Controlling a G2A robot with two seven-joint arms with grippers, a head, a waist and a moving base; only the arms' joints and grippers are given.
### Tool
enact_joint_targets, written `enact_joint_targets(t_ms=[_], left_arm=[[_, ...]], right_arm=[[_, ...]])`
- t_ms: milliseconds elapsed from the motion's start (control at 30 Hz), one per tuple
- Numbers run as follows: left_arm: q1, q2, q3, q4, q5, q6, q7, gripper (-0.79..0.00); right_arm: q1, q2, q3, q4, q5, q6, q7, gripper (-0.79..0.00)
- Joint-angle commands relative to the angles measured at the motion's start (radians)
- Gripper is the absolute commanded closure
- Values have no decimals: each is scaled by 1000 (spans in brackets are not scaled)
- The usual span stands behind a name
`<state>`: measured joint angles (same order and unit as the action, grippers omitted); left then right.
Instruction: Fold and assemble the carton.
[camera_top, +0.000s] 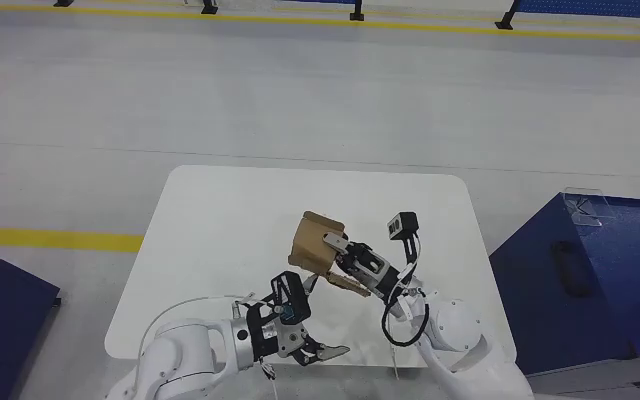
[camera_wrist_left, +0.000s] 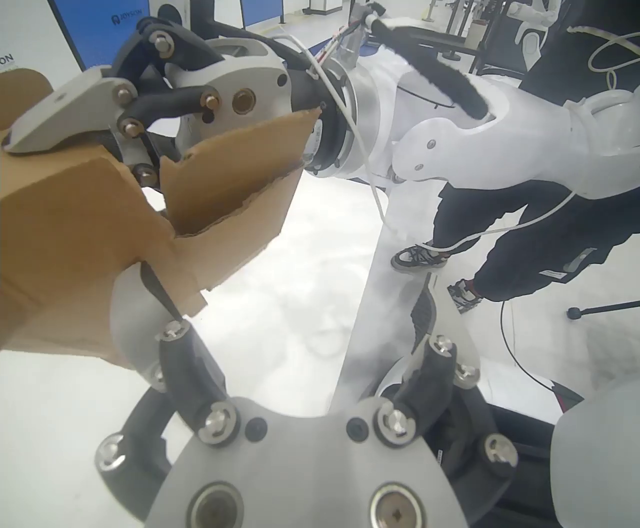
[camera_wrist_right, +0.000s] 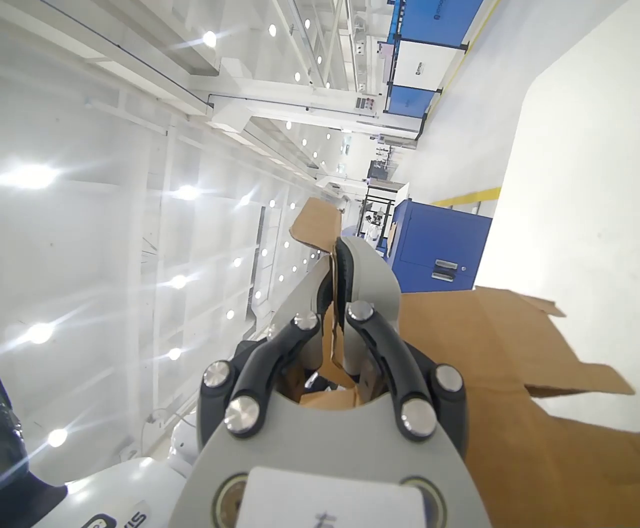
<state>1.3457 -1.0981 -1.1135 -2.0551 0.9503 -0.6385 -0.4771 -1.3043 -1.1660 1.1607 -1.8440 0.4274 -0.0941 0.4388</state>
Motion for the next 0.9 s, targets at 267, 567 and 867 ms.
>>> enact_joint_targets(t_ms=[267, 567, 867], left_arm=[[2, 1, 2, 4, 11, 19, 27, -785], [55, 16, -84, -28, -2, 29, 42, -785], [107, 25, -166, -39, -51, 53, 99, -785]], right_arm=[[6, -7, -4, 13, 89, 40, 10, 0], [25, -14, 99, 47, 428, 177, -27, 0], [57, -11, 207, 122, 687, 363, -1, 0]])
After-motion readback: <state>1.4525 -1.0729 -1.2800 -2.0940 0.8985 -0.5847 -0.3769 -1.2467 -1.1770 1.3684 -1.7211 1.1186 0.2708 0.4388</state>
